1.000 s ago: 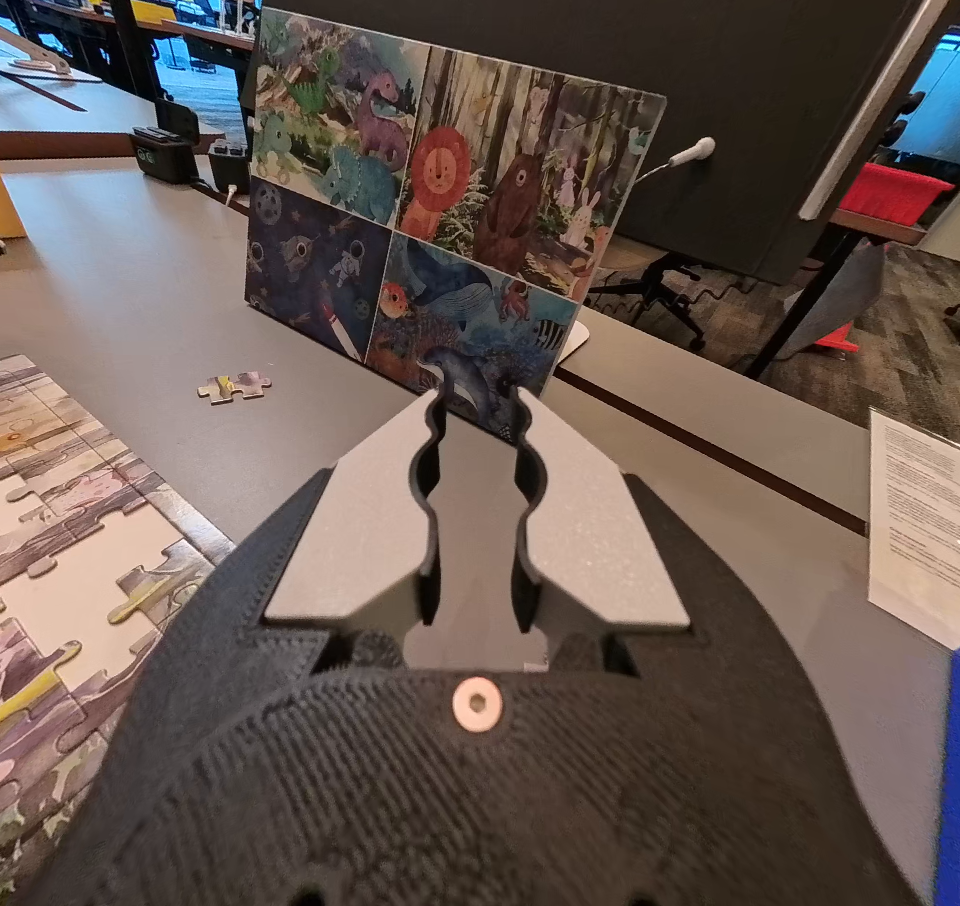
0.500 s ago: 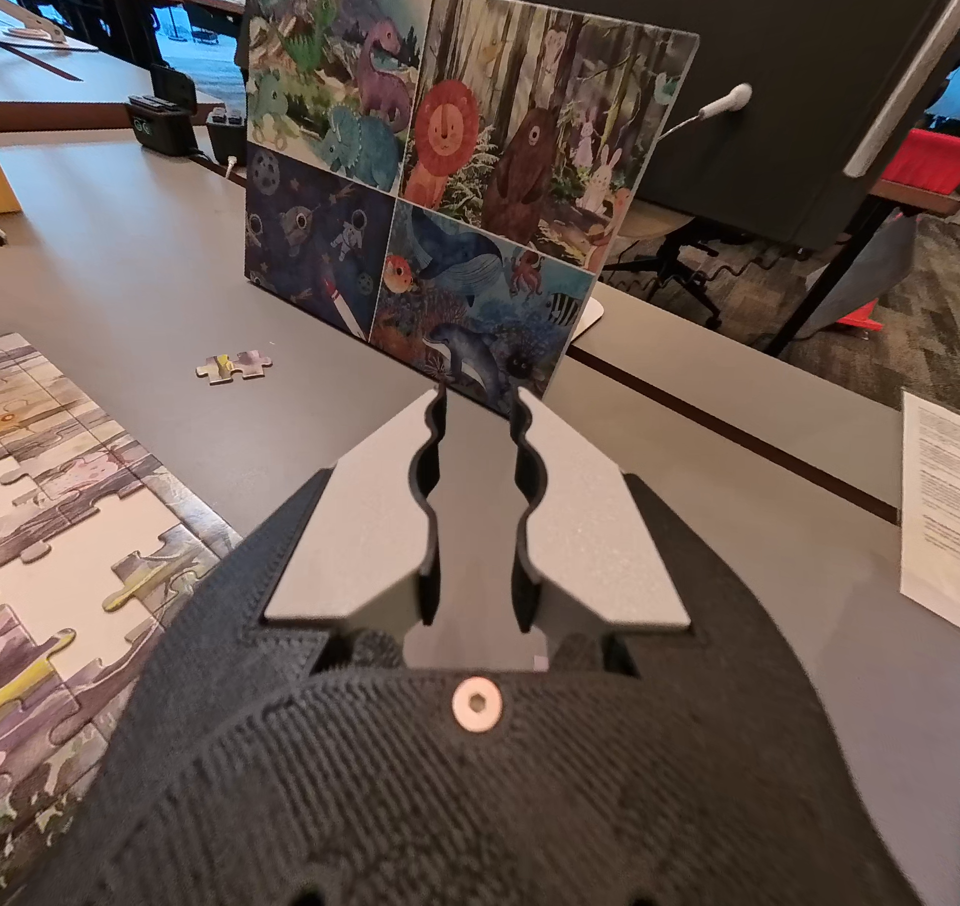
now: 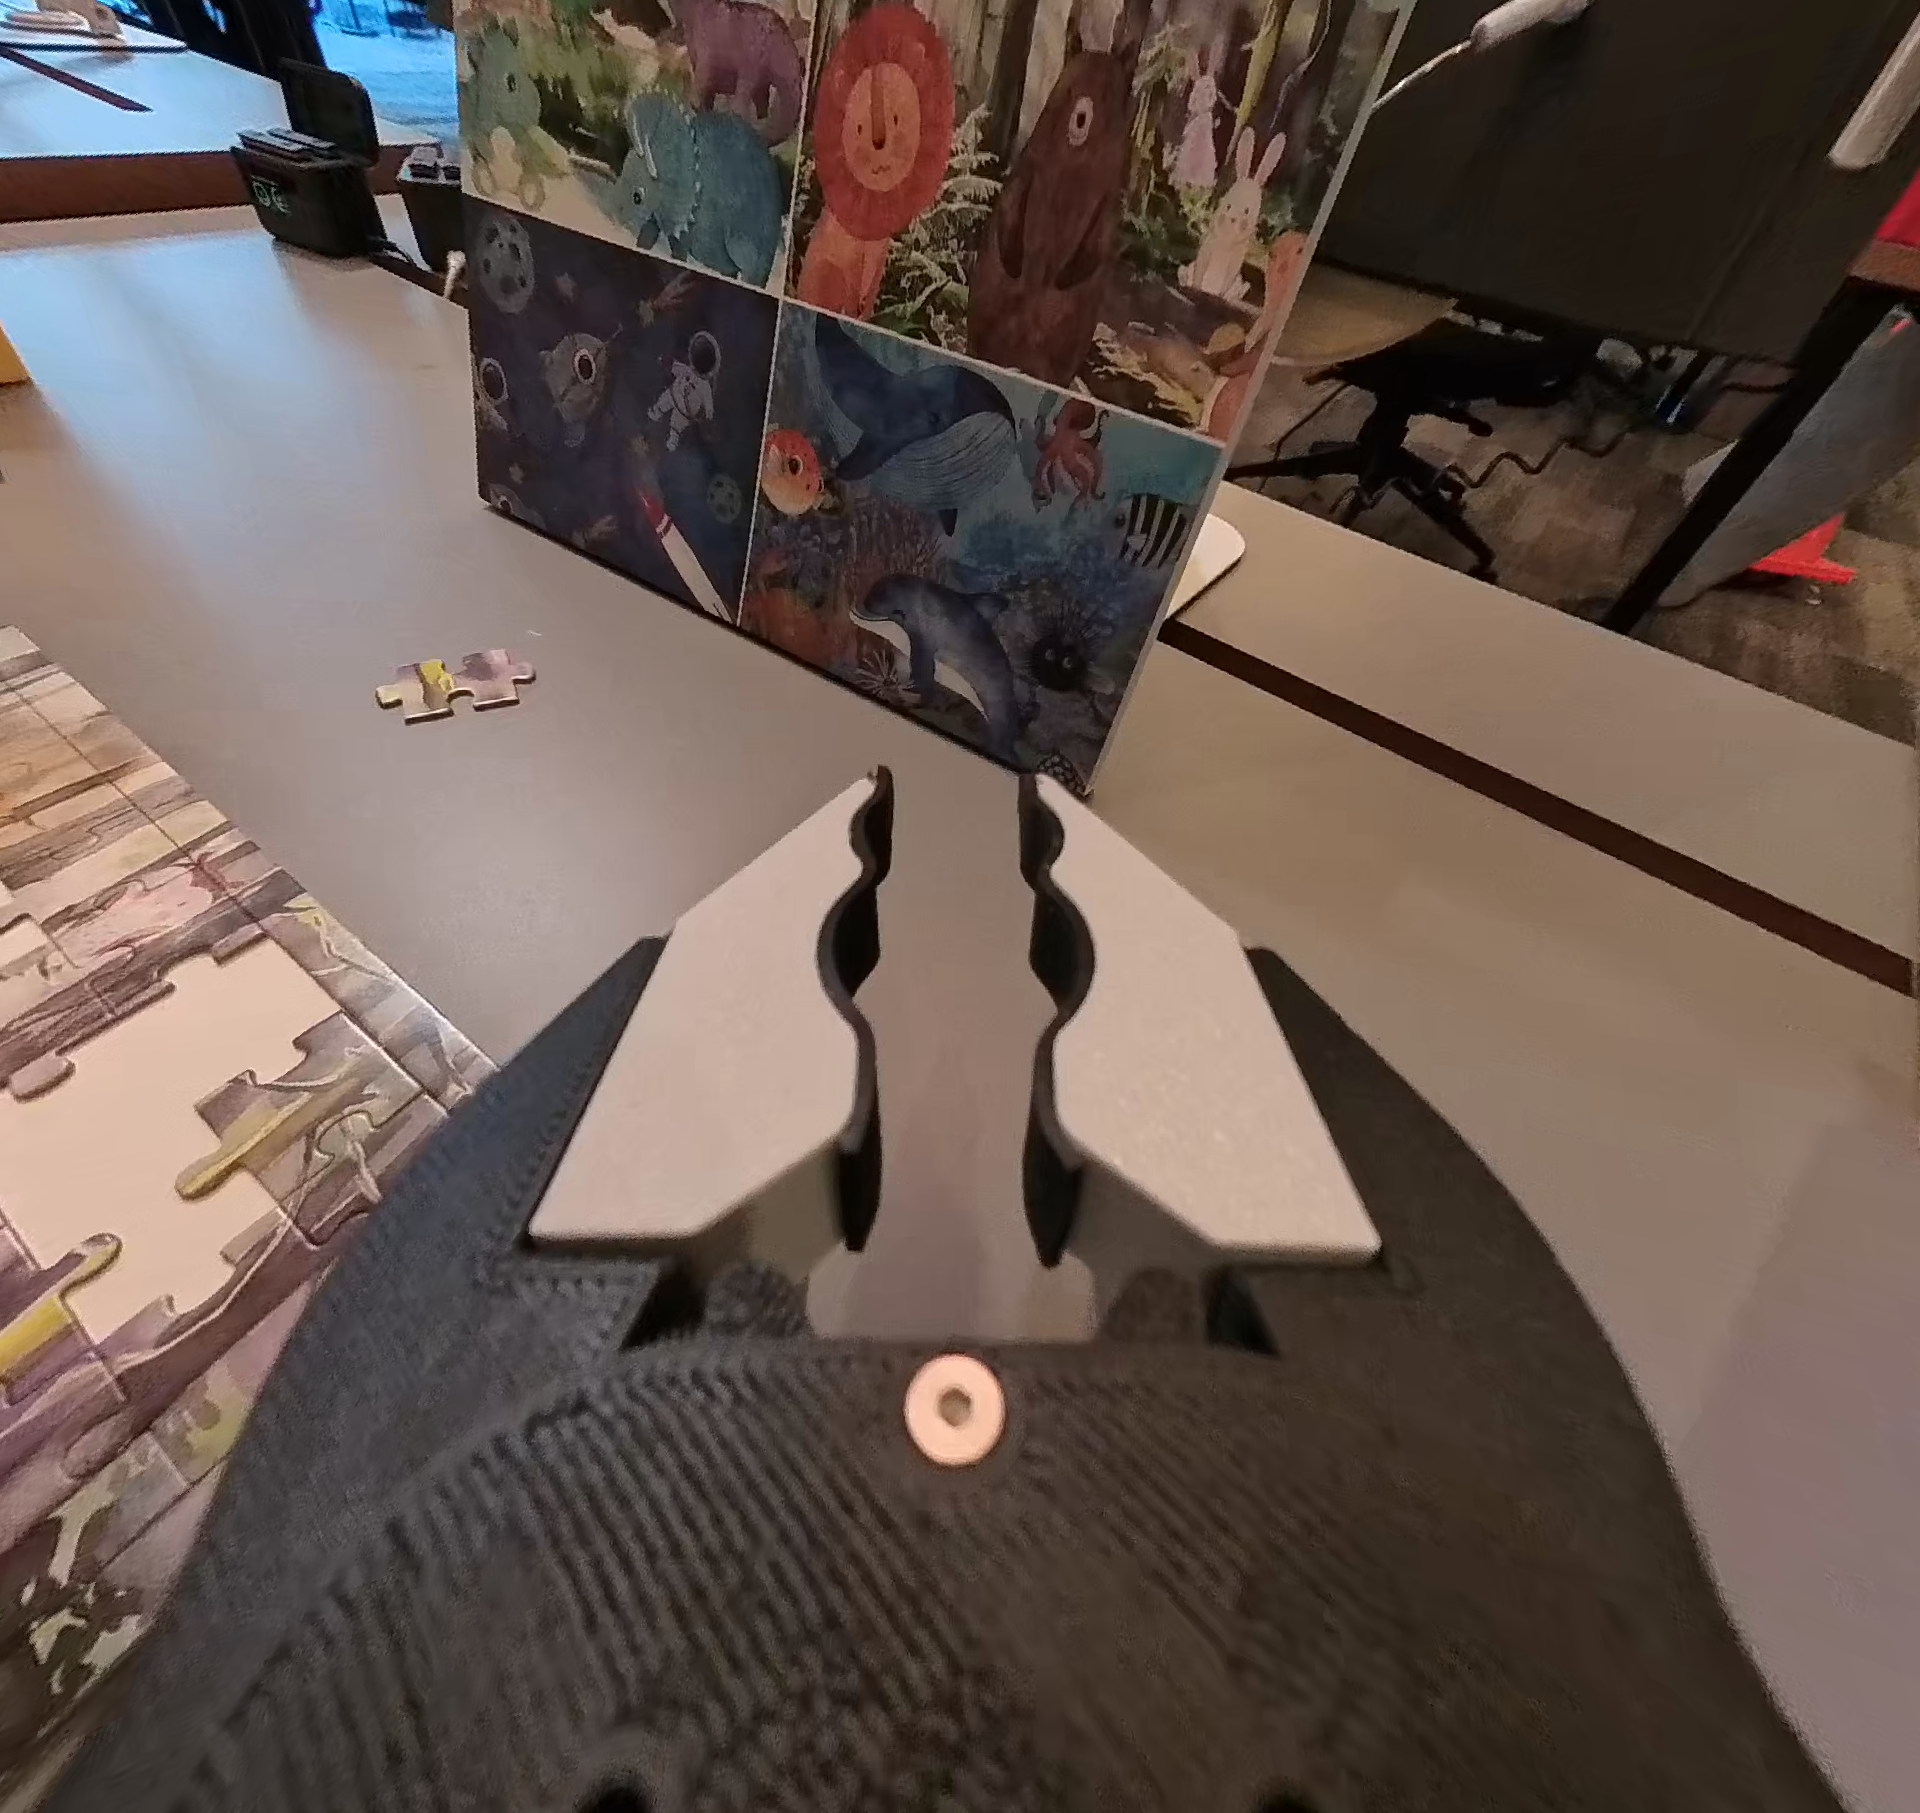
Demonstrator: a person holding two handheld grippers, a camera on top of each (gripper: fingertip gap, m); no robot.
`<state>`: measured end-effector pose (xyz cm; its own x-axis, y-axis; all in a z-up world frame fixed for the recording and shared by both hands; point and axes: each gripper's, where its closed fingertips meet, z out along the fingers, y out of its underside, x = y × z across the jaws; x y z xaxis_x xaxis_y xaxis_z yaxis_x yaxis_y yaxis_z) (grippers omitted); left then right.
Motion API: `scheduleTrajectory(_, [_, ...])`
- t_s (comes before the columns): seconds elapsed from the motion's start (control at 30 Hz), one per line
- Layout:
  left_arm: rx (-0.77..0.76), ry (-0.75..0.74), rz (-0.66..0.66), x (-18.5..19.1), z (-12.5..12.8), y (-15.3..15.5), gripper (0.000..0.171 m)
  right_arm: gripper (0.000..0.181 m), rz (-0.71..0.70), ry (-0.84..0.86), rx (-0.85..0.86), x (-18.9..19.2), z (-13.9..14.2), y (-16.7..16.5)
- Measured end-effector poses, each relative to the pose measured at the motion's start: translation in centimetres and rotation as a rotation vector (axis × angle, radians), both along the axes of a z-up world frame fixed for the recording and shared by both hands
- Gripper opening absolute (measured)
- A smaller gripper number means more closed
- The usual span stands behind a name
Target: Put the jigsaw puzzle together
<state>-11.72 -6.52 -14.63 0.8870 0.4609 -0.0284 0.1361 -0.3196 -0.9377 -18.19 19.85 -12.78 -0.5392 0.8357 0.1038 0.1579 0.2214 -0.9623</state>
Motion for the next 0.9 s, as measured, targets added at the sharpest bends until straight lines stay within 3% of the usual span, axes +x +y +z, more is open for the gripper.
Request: scheduleTrajectory(0.9, [-0.119, -0.024, -0.031, -0.1, -1.8, 0.9, 0.023, 0.023, 0.013, -0.039, 0.01, -0.3, -1.2, -0.3])
